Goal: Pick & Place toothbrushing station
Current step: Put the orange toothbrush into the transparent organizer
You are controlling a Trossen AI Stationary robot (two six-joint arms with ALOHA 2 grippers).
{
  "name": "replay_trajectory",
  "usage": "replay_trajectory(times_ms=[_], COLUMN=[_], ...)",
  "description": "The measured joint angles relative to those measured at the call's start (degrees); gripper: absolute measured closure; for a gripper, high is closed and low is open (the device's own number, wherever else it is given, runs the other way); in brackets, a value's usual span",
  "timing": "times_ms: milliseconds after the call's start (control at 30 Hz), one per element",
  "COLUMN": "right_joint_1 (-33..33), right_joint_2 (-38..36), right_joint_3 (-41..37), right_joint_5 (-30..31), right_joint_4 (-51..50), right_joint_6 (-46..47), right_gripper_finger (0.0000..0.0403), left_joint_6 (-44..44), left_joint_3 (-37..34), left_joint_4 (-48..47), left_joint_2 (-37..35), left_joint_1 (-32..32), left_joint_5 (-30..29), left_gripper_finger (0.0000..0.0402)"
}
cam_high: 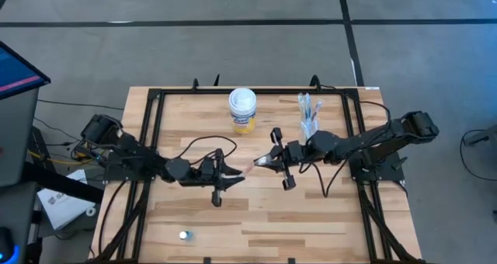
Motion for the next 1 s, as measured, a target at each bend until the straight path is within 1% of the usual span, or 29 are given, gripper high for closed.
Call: replay_trajectory(times_ms=[133,233,367,467,533,700,800,1000], right_joint_1=[0.0,-0.4,-1.2,-1.2,-1.2,-1.2,-1.0,-0.8], right_joint_2=[-0.1,-0.1,-1.6,-3.8,-6.1,-13.7,-18.0,-26.4], right_joint_3=[0.0,0.0,0.0,0.0,0.0,0.0,0.0,0.0], right_joint_5=[0.1,0.0,0.3,0.9,2.8,10.1,13.5,22.5], right_joint_4=[-1.1,-1.3,-5.6,-8.2,-11.1,-23.7,-29.3,-41.9], right_joint_6=[0.0,1.2,1.6,1.6,1.2,0.2,-0.1,0.1], right_gripper_finger=[0.0401,0.0401,0.0402,0.0402,0.0402,0.0402,0.0403,0.0403], left_joint_6=[0.1,0.1,-0.4,-0.4,-0.5,-0.5,-0.6,-1.8], left_joint_3=[-2.4,-4.2,-6.6,-7.1,-7.2,-7.2,-7.2,-7.2], left_joint_4=[0.0,0.3,0.2,0.3,0.3,0.3,0.3,0.3], left_joint_2=[-2.2,-4.6,-6.0,-6.0,-6.0,-6.0,-6.0,-6.0], left_joint_1=[-0.1,-0.4,-0.5,-0.5,-0.5,-0.5,-0.5,-0.5], left_joint_5=[-1.3,-1.5,-1.9,-1.9,-1.9,-1.6,-1.6,-1.6], left_gripper_finger=[0.0312,0.0303,0.0301,0.0303,0.0304,0.0304,0.0305,0.0305])
